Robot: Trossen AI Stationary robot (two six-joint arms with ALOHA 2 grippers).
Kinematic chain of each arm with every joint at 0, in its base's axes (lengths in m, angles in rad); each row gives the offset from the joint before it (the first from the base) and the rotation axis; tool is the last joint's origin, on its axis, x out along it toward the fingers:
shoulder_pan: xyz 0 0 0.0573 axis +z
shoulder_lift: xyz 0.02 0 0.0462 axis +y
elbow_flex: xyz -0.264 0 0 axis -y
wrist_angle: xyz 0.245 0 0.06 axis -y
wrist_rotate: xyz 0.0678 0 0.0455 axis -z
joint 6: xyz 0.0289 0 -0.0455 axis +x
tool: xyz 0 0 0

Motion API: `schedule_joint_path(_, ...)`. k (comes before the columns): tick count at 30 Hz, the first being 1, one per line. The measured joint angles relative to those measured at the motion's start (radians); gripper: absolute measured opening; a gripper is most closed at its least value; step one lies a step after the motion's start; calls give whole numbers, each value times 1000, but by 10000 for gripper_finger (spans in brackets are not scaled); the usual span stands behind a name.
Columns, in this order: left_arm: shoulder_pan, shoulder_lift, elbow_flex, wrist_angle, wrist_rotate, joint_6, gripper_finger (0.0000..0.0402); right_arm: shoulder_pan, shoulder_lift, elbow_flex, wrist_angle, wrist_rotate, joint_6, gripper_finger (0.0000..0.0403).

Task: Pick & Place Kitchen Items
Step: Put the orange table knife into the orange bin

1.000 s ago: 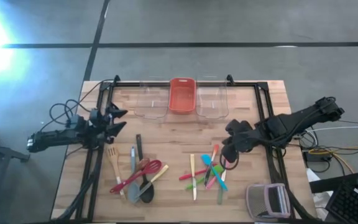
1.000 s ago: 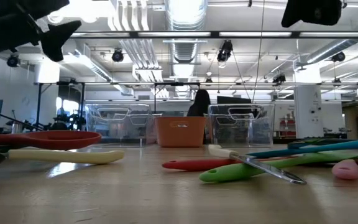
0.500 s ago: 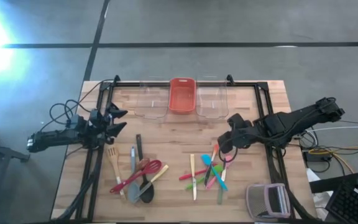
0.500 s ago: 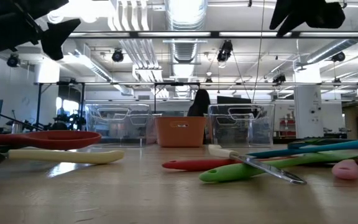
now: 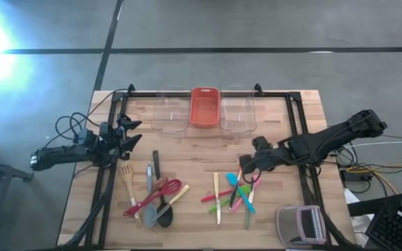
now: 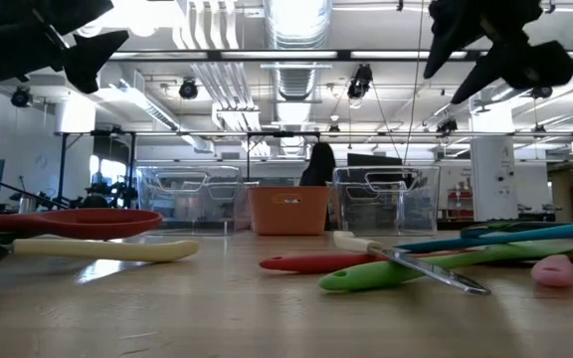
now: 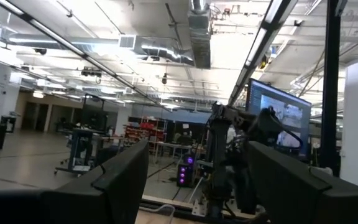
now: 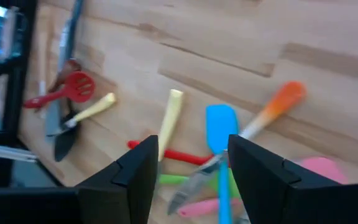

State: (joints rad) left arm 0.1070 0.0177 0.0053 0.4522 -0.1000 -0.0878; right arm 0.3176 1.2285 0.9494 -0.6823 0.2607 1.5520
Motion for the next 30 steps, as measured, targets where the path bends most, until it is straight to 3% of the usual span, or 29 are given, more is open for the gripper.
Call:
schedule_joint_path(8, 0, 0, 0, -9, -4, -5, 273, 0, 0, -152, 201, 0, 13, 166)
schedule_joint_path(15, 0, 0, 0, -23, -4, -16, 273, 0, 3, -231, 266, -2, 74, 162)
schedule_joint_path(21, 0, 3, 0, -17, -6, -16, 273, -2, 146, -185, 391, -94, 65, 164)
schedule_joint_path(25, 0, 17, 0, -18, -10, -16, 273, -1, 260, -58, 291, -145, 18, 162)
schedule_joint_path(30, 0, 33, 0, -27, -13, -43, 273, -2, 377, 131, -61, -176, 80, 150)
